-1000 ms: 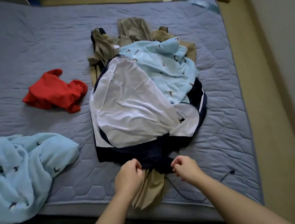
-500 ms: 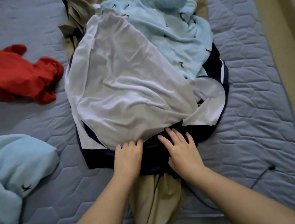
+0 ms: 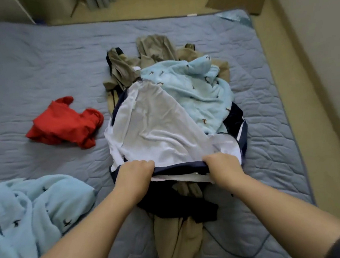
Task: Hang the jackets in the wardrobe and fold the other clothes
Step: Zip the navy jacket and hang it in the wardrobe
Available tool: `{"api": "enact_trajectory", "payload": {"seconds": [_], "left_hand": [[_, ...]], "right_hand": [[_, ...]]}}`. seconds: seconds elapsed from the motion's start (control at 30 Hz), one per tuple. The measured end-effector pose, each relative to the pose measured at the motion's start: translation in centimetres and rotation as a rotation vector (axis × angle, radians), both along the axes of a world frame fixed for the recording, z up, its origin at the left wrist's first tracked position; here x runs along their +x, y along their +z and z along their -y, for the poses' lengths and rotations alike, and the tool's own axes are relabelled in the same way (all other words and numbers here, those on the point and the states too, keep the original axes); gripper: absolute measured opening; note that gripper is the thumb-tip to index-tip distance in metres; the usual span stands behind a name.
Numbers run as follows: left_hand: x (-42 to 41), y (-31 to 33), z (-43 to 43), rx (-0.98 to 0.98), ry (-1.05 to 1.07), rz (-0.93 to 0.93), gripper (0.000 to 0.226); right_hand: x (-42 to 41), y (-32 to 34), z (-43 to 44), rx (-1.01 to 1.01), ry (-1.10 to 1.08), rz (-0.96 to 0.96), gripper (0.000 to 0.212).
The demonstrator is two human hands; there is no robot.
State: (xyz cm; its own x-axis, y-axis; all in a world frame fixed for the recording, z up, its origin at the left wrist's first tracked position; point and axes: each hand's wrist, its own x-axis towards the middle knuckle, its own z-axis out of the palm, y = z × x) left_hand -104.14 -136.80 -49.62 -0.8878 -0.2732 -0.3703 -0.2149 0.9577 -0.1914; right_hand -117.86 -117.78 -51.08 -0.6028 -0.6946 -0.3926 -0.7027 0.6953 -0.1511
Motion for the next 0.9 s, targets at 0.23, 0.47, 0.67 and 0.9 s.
{"api": "enact_trajectory", "payload": {"seconds": [0.23, 0.47, 0.67, 0.9], "left_hand": [[-1.8, 21.7, 0.9, -0.107, 0.094, -0.295, 0.016], [-0.6, 44.8, -0.3, -0.167, 0.101, -0.746, 0.015], [1.5, 61.9, -1.9, -0.216, 0.205, -1.101, 0.014], [5.5, 68.5, -3.0, -0.203, 0.227, -0.961, 0.009]], "right_hand": [[-6.3, 22.0, -1.2, -0.069, -0.014, -0.308, 0.022], [-6.8, 45.5, -4.2, -0.319, -0.024, -0.568, 0.022], [-5.8, 64.1, -7.1, -0.655, -0.05, -0.748, 0.024], [-3.5, 69.5, -10.8, -0.471, -0.033, -0.635, 0.035]]}}
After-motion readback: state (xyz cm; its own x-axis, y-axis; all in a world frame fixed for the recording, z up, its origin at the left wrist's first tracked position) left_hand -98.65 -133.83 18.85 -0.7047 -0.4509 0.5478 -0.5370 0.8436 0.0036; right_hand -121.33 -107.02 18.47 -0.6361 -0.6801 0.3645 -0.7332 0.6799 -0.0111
